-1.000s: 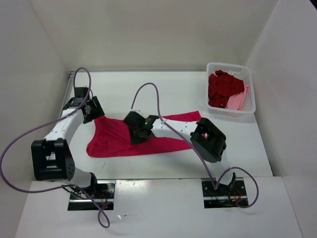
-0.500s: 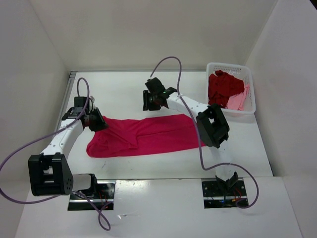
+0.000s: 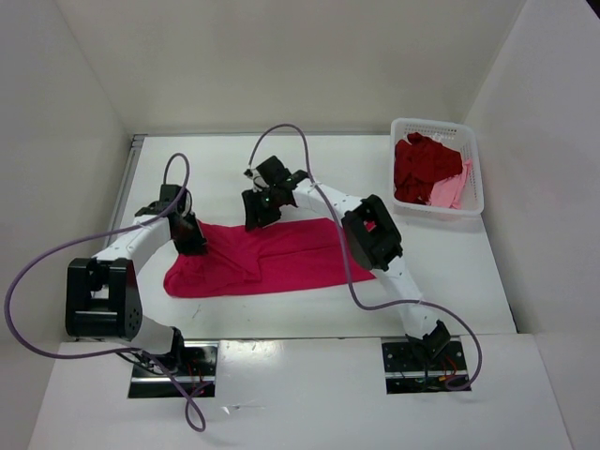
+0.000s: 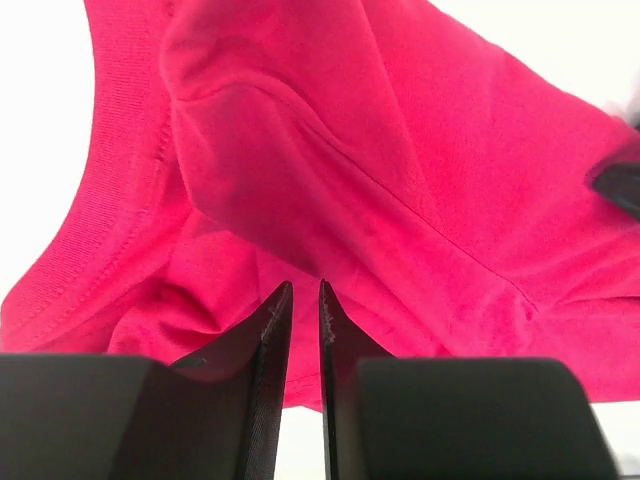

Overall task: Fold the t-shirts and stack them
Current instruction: Fold the other side of the tshirt into a rectangle

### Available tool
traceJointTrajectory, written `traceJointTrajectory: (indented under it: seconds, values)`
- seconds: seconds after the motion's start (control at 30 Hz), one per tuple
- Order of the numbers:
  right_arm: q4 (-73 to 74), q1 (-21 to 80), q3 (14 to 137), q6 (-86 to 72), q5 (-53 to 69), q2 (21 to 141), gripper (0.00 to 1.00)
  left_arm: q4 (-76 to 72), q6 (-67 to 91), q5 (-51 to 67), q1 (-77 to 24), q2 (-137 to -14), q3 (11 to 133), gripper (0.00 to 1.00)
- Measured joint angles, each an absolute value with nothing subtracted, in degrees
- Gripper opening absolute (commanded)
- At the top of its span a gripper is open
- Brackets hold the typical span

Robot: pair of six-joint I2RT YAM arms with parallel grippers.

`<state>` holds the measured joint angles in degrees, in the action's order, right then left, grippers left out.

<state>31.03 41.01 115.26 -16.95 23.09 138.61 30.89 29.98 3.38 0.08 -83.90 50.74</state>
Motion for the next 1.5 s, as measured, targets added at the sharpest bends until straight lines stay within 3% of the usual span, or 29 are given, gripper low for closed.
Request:
traceJointTrajectory:
  seconds: [0.03, 0.07, 0.1, 0.13, 0.2, 0.27, 0.37, 0.43, 0.6, 0.77, 0.87, 1.33, 1.5]
  values:
    - [31.0, 41.0, 116.4, -16.8, 24.6, 139.7, 0.42, 30.9, 30.0, 3.0, 0.1, -83.9, 50.9, 0.23]
    - [31.1, 41.0, 117.7, -17.0, 26.6, 141.1, 0.23, 30.8, 29.9, 2.8, 0.1, -83.9, 50.9, 0.23]
    - [31.2, 41.0, 118.0, -17.0, 27.1, 141.4, 0.22, 30.9, 29.9, 2.6, 0.1, -83.9, 50.9, 0.23]
    - [31.2, 41.0, 119.1, -17.2, 28.7, 142.7, 0.11, 30.9, 29.7, 2.5, 0.1, -83.9, 51.0, 0.23]
    - [31.3, 41.0, 121.3, -18.1, 29.7, 144.7, 0.03, 30.8, 29.4, 2.5, 0.1, -83.9, 51.0, 0.23]
    - [31.7, 41.0, 123.2, -19.0, 30.4, 145.9, 0.01, 30.9, 28.6, 2.6, 0.1, -83.7, 51.1, 0.23]
    - [32.2, 40.5, 126.6, -20.8, 29.0, 147.6, 0.01, 30.8, 28.5, 2.7, 0.1, -83.4, 51.1, 0.23]
    - [32.2, 40.1, 128.6, -21.6, 28.4, 148.6, 0.08, 30.8, 28.4, 2.8, 0.1, -83.4, 51.2, 0.23]
    - [32.6, 37.4, 130.9, -22.9, 26.6, 149.4, 0.11, 30.3, 28.2, 2.6, 0.1, -83.5, 51.3, 0.24]
    - [32.6, 35.0, 130.2, -23.3, 24.1, 149.1, 0.39, 27.4, 28.3, 1.5, 0.1, -84.4, 51.8, 0.33]
    - [32.4, 34.5, 128.4, -23.1, 23.8, 147.3, 0.39, 25.3, 28.4, 1.4, 0.1, -85.2, 51.8, 0.38]
    - [27.7, 34.2, 108.6, -24.2, 23.2, 127.0, 0.40, 17.6, 27.1, 5.2, 0.1, -91.7, 54.7, 0.38]
    - [26.1, 34.2, 104.1, -24.9, 23.1, 125.1, 0.40, 16.1, 27.0, 5.2, 0.1, -93.6, 54.8, 0.36]
